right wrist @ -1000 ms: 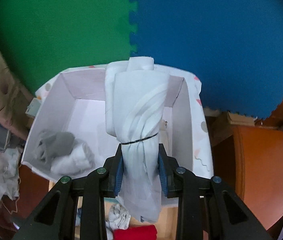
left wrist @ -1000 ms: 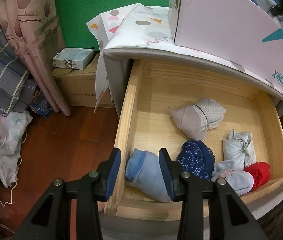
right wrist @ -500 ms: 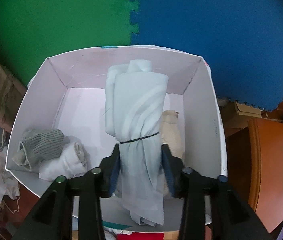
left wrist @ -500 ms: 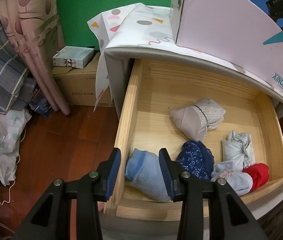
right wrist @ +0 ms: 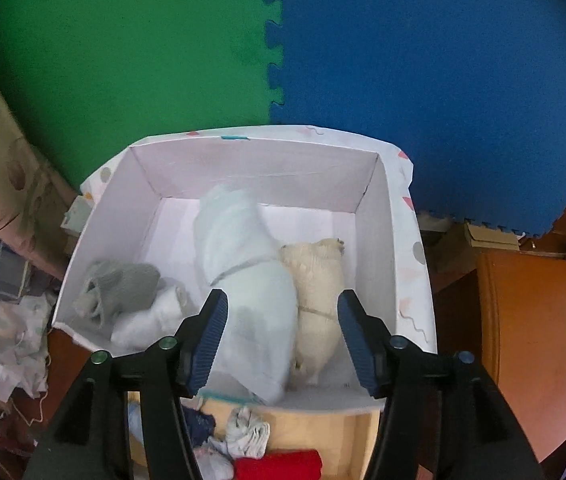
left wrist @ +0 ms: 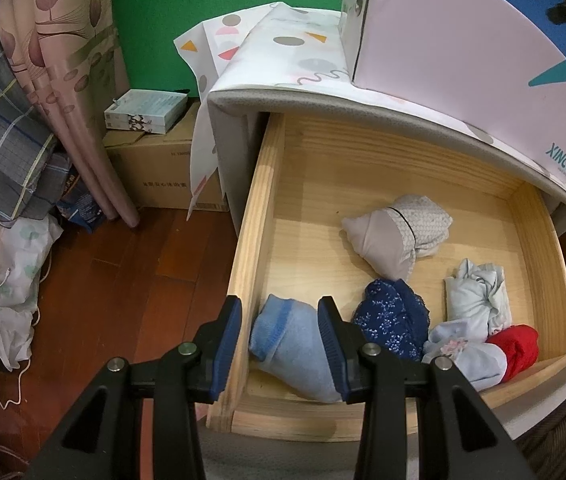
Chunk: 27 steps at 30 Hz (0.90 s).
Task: Take underwear out of drawer
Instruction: 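Move the open right tool back down into the drawer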
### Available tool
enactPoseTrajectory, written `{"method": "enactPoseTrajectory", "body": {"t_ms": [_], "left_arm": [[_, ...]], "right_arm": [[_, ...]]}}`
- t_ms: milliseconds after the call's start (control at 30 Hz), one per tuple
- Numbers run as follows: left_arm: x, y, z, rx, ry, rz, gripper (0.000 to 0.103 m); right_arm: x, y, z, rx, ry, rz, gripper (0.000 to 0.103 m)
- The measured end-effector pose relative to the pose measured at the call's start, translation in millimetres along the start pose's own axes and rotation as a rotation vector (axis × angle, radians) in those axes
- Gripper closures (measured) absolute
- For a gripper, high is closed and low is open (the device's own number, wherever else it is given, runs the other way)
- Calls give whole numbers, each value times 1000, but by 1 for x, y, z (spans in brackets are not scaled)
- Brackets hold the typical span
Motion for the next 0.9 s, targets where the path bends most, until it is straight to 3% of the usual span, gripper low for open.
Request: {"method": "enactPoseTrajectory", "body": {"t_ms": [267,500,667,900], "left_arm": [[-2,1,-3,13,-12,-10,63],[-2,2,-3,16,-15,-10,63],[-2,2,-4,22,-14,-11,63],[-1,2,-4,24,-13,-3,63]], "right_arm": [[-13,53,29,32,-47,61,48],[-25,124,31,104,-69,103,48],[-22,181,3,217,-93,156,47],[-6,251,-71,449,-128,194,46]]}}
Point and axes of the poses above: each gripper's, at about its wrist camera, not at the fingertips, and z roughly against the way its jaws point, x to its left, y to its underside, the point moved 9 cm from there along -z, roughly the way its jaws point, and after that the axes turned 9 degrees about y, right-handed, at the moved point
